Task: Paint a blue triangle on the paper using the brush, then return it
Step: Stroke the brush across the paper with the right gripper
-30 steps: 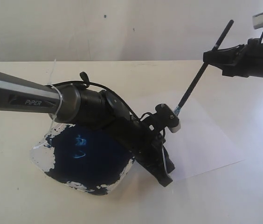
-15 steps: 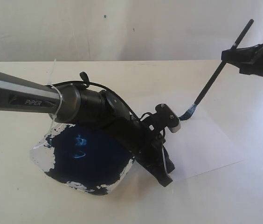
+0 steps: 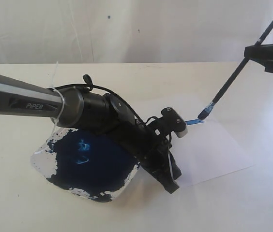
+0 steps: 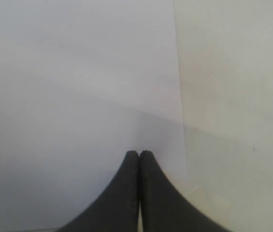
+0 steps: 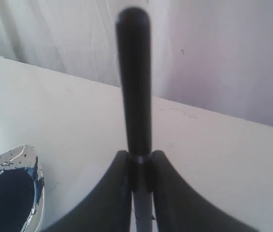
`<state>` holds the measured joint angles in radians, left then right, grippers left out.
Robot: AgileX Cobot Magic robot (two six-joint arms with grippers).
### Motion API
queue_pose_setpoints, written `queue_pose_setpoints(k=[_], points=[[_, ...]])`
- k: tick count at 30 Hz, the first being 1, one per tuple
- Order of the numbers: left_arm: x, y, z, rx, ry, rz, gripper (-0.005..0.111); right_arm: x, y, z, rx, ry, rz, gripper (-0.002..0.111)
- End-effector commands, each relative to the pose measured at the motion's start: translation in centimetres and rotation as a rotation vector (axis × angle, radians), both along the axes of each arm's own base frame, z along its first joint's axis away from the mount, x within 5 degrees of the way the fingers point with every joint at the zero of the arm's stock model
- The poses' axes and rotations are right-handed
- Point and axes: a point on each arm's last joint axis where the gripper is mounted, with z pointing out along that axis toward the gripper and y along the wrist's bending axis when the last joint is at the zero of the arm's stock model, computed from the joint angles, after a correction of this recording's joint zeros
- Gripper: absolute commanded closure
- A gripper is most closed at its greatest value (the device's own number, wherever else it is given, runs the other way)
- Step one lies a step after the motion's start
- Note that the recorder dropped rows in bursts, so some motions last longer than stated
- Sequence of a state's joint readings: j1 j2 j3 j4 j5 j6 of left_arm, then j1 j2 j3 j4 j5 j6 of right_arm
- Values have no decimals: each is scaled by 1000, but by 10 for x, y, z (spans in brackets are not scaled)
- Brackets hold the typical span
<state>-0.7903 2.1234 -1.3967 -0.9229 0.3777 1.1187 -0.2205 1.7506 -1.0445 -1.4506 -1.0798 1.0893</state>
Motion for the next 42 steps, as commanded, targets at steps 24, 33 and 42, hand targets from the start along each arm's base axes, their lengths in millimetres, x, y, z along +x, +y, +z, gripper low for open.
queue_pose_setpoints(k=[24,33,42], points=[[-2,0,0,-5,18,-6,107,-44,86,4,81,98,-249,108],[-2,0,0,-5,18,-6,107,-41,86,-3,76,118,-250,108],[-2,0,0,-5,18,-6,107,-41,84,-6,71,157,-281,108]])
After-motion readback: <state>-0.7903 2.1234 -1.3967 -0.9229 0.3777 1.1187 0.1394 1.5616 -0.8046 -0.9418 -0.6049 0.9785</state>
